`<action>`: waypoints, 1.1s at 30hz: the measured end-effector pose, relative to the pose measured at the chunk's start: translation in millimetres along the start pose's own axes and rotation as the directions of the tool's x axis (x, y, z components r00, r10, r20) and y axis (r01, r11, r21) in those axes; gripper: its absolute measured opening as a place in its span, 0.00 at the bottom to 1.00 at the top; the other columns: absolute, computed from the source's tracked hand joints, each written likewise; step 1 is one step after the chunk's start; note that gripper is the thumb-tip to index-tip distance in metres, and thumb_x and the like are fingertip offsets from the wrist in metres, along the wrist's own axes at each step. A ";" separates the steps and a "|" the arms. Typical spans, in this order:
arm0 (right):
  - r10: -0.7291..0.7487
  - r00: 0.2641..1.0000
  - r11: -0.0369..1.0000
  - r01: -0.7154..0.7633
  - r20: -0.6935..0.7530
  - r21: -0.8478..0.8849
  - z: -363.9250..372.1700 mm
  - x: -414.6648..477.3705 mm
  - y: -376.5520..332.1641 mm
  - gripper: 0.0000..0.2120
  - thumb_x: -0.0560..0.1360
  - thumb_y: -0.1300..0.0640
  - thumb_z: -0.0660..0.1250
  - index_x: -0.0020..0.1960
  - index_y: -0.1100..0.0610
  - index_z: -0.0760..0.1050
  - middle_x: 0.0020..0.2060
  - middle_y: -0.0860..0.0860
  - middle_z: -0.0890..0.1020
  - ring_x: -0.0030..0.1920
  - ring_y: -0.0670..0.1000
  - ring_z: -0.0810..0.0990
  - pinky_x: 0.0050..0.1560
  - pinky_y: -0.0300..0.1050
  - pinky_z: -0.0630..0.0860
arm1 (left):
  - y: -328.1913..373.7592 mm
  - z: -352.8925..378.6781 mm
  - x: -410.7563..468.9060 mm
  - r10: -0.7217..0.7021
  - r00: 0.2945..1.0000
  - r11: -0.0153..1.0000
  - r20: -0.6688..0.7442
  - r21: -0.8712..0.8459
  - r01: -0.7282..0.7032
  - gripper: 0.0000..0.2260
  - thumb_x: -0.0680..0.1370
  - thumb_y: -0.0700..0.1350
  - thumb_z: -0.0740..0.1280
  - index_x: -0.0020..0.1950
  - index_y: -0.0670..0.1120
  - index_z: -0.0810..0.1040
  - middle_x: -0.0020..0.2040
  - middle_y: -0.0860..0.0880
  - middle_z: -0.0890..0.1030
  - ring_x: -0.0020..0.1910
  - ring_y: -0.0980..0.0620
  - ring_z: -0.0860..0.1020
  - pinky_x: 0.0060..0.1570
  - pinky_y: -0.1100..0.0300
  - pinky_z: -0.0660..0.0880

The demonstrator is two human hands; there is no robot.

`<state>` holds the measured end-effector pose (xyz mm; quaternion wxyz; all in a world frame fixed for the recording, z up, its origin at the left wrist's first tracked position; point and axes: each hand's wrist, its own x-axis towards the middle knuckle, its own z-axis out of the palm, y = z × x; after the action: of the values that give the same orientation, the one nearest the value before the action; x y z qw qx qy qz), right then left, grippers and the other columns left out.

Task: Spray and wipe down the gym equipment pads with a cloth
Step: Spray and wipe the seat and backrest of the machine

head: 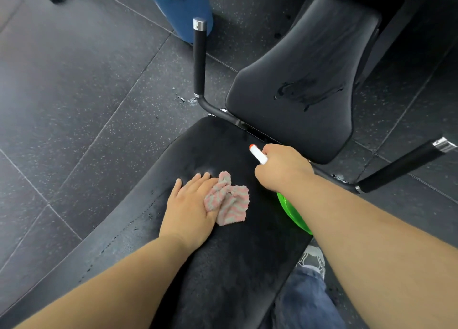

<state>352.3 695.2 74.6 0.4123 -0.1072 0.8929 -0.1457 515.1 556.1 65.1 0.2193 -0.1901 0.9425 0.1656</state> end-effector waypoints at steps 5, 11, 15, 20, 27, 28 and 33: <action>0.045 0.997 0.999 -0.044 0.057 -0.032 -0.9 3.0 3.2 0.06 0.77 0.55 0.59 0.53 0.53 0.71 0.47 0.51 0.75 0.45 0.55 0.74 0.42 0.46 0.69 | -0.3 2.2 0.7 0.000 0.999 1.000 -0.038 0.030 0.001 0.33 0.74 0.64 0.43 0.73 0.54 0.70 0.75 0.54 0.68 0.77 0.54 0.61 0.75 0.53 0.44; 0.146 0.982 0.989 -0.140 0.123 -0.051 3.6 -13.8 37.8 0.03 0.77 0.57 0.58 0.50 0.51 0.65 0.47 0.51 0.75 0.47 0.56 0.74 0.42 0.44 0.69 | -1.7 5.2 1.5 -0.009 0.998 0.998 -0.057 0.060 0.013 0.30 0.75 0.62 0.46 0.70 0.53 0.73 0.73 0.52 0.71 0.75 0.51 0.65 0.76 0.50 0.49; 0.113 0.992 0.994 -0.113 0.061 -0.012 7.0 -22.8 53.5 0.03 0.79 0.54 0.56 0.51 0.53 0.67 0.45 0.50 0.73 0.46 0.55 0.71 0.44 0.46 0.67 | 2.0 2.5 1.2 -0.016 0.999 0.998 -0.047 0.060 0.019 0.32 0.74 0.63 0.44 0.70 0.53 0.73 0.73 0.52 0.72 0.75 0.52 0.65 0.76 0.52 0.49; -0.059 0.994 0.998 0.061 -0.093 0.010 -10.8 -11.2 30.6 0.04 0.81 0.53 0.55 0.49 0.53 0.62 0.43 0.49 0.69 0.44 0.55 0.69 0.45 0.48 0.65 | 6.8 0.8 5.3 -0.008 0.992 0.997 -0.126 0.070 0.017 0.27 0.76 0.60 0.49 0.64 0.51 0.78 0.63 0.53 0.79 0.66 0.49 0.74 0.72 0.49 0.59; -0.011 0.997 0.995 0.003 -0.074 -0.102 -23.4 12.4 0.5 0.08 0.82 0.54 0.54 0.58 0.52 0.68 0.47 0.50 0.73 0.46 0.55 0.72 0.46 0.46 0.69 | 3.3 5.6 5.1 -0.023 0.992 0.998 -0.124 0.055 0.030 0.23 0.76 0.59 0.51 0.64 0.53 0.78 0.63 0.56 0.79 0.67 0.52 0.73 0.73 0.51 0.58; -0.001 0.998 0.994 -0.005 -0.062 -0.108 -21.8 11.8 2.3 0.09 0.82 0.54 0.54 0.60 0.53 0.68 0.47 0.51 0.73 0.46 0.55 0.72 0.46 0.47 0.70 | 2.9 6.1 5.1 -0.026 0.991 0.998 -0.130 0.057 0.034 0.23 0.76 0.59 0.52 0.64 0.54 0.78 0.63 0.56 0.79 0.67 0.52 0.73 0.73 0.51 0.58; 0.093 0.994 0.992 -0.098 -0.066 -0.074 -7.4 7.5 25.8 0.08 0.81 0.54 0.55 0.57 0.54 0.67 0.50 0.52 0.75 0.46 0.55 0.71 0.46 0.48 0.68 | 2.1 6.0 6.0 -0.027 0.989 0.998 -0.144 0.049 0.035 0.23 0.76 0.58 0.53 0.63 0.53 0.79 0.63 0.55 0.79 0.66 0.51 0.74 0.73 0.48 0.61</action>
<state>340.0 718.3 64.8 0.3863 -0.0758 0.9144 -0.0944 511.3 558.6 57.7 0.1582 -0.2103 0.9568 0.1238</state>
